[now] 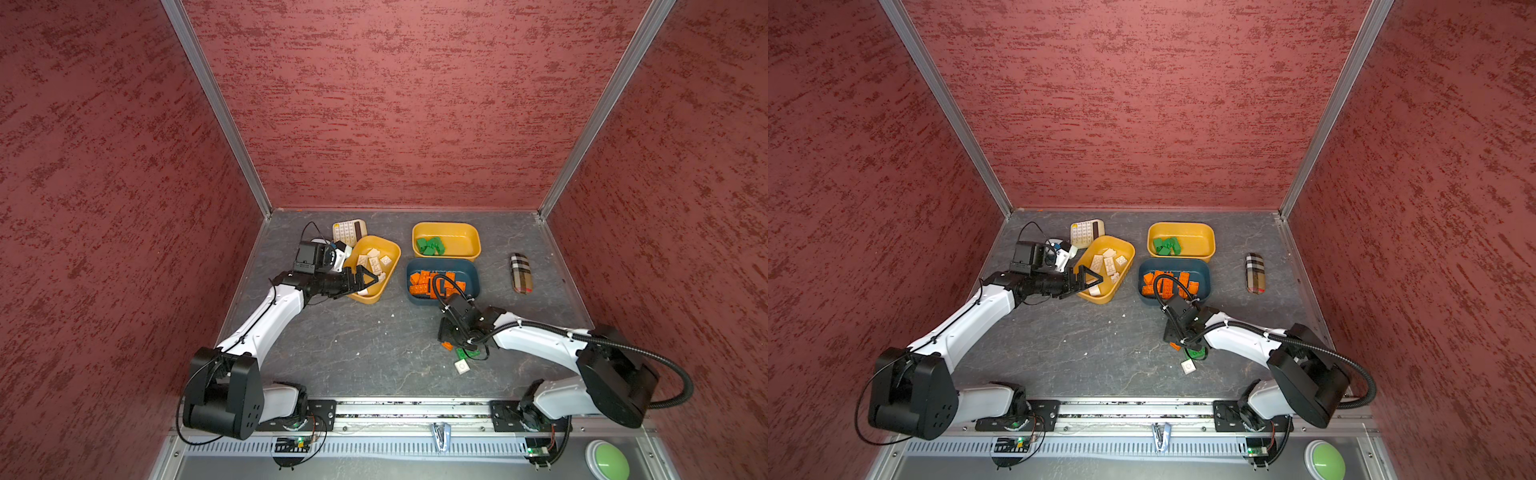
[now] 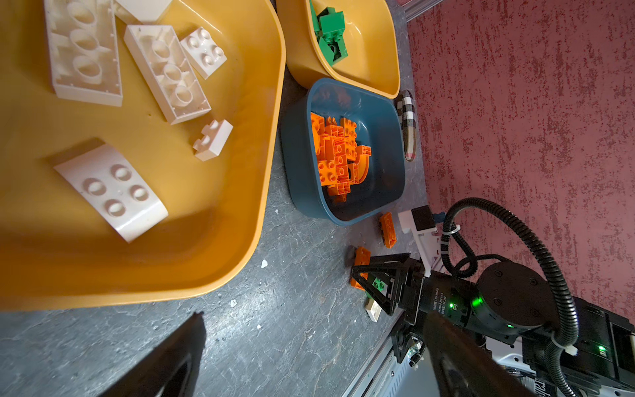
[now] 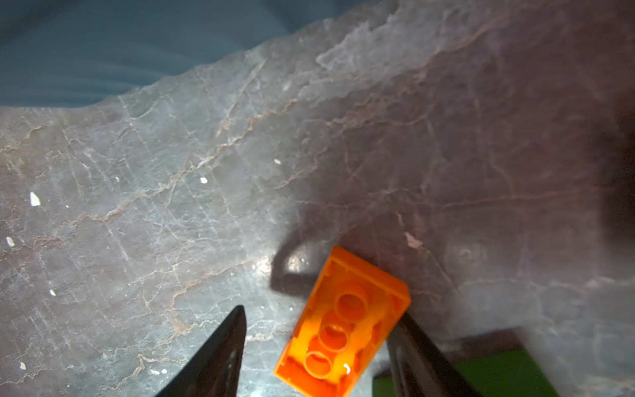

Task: Sort the legos into containers by color
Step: Pick up the lego from the center of the table, then place the lego in the container.

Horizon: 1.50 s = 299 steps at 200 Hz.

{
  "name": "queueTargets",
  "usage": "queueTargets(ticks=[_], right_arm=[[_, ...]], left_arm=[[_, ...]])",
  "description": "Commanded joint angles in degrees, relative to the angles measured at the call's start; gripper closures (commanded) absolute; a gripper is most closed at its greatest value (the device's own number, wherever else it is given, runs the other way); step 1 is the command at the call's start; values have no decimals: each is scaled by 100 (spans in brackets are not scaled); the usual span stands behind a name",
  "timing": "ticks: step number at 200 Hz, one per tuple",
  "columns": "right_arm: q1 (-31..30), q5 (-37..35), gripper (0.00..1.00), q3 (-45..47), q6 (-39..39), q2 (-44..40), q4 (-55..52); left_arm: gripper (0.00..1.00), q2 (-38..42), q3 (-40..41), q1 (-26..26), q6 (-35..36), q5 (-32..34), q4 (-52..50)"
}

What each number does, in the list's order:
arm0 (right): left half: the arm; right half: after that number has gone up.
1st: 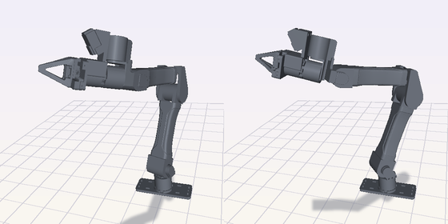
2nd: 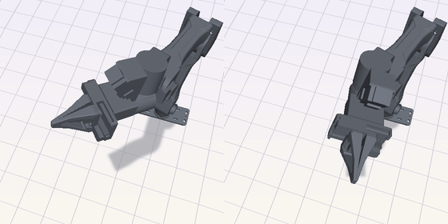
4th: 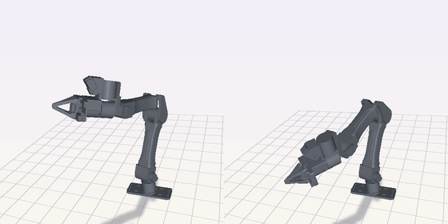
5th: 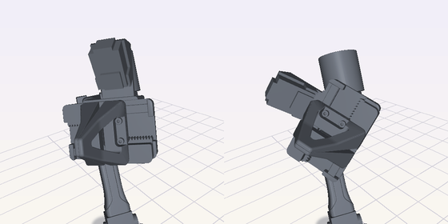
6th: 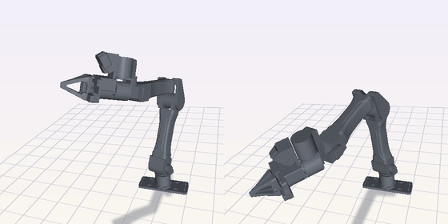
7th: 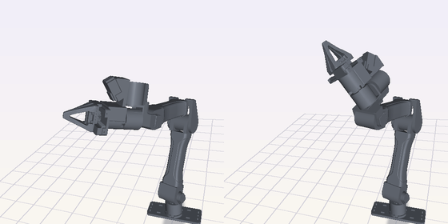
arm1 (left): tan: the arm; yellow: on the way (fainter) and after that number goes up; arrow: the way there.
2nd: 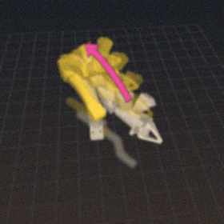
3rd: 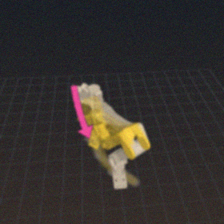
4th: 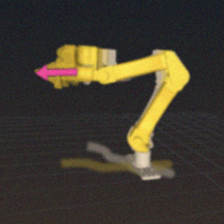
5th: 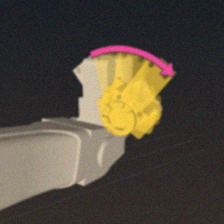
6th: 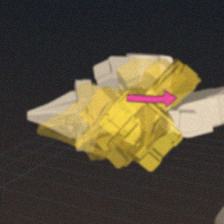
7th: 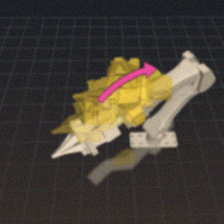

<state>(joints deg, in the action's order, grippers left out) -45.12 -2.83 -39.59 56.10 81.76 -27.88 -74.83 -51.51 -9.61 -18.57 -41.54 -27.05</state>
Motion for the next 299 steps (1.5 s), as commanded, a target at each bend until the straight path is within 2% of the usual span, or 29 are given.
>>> queueTargets(ticks=[1,40,102,126,161,183,201,224,260,278,299], right_arm=[[-192,-332,36,-247,-3,335,-203],[-499,-786,42,-650,-238,814,-535],[-805,-1426,65,-843,-616,1260,-1059],[-818,-1621,75,-935,-670,1085,-1289],[-786,-1965,77,-1377,-930,509,-1762],[-437,-2115,77,-1711,-1398,183,-2004],[151,-1937,77,-1962,-1926,-194,-1846],[1042,-1481,78,-2196,-2496,-207,-1301],[1877,-1022,77,-2701,-3046,574,-621],[2068,-909,77,-2875,-3165,1013,-409],[2192,-435,76,-3022,-3078,1485,-46]], left_arm=[[1,144,83,54,143,-56,0],[1,222,150,104,183,-68,-40],[0,302,237,205,213,-126,-72],[0,302,229,205,207,-135,-72],[0,284,172,185,127,-243,0],[0,254,99,127,103,-276,7],[0,215,52,40,40,-279,67],[1,171,19,-82,-48,-258,158],[1,148,-42,-180,-103,-214,150],[1,184,-36,-191,-103,-186,127],[1,188,-9,-182,-111,-170,120]])
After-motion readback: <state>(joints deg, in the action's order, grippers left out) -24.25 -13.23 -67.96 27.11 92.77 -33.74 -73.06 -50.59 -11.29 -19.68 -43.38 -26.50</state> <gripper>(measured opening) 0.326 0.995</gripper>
